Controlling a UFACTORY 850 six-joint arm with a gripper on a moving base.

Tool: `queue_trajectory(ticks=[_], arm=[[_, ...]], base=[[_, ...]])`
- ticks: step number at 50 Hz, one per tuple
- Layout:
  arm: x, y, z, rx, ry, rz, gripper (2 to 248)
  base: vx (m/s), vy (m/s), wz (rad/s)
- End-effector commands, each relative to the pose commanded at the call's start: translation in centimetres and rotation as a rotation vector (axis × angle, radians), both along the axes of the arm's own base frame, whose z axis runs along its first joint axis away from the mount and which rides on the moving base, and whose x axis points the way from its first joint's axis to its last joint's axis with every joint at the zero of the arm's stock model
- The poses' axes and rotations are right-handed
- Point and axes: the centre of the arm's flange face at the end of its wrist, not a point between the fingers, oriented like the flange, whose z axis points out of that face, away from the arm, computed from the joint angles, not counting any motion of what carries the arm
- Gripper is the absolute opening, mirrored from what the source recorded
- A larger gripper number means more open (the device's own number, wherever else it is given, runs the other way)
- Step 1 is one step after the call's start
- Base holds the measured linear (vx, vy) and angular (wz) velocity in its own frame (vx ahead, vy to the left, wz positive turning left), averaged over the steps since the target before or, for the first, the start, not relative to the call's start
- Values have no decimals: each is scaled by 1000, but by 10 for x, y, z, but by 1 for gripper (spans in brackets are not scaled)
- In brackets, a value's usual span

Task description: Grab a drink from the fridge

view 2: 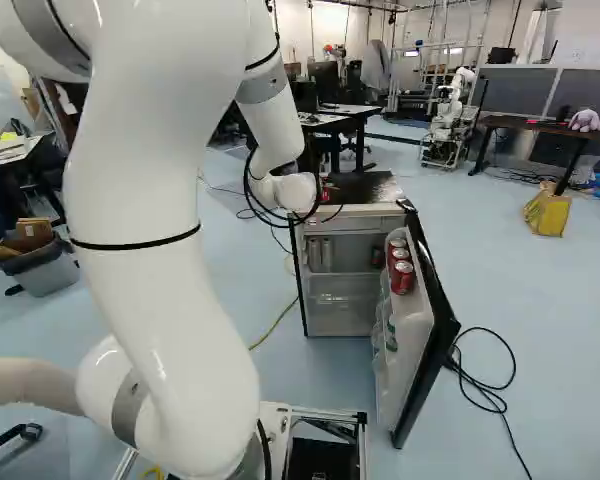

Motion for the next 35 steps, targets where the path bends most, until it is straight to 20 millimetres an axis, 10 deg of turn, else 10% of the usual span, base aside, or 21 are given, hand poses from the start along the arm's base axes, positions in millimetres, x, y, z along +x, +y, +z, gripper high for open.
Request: queue_trajectory(ticks=[19,35], arm=[[4,0,-3,1,2,1,90],[4,0,-3,1,2,1,174]], base=[[0,0,0],[0,0,0]])
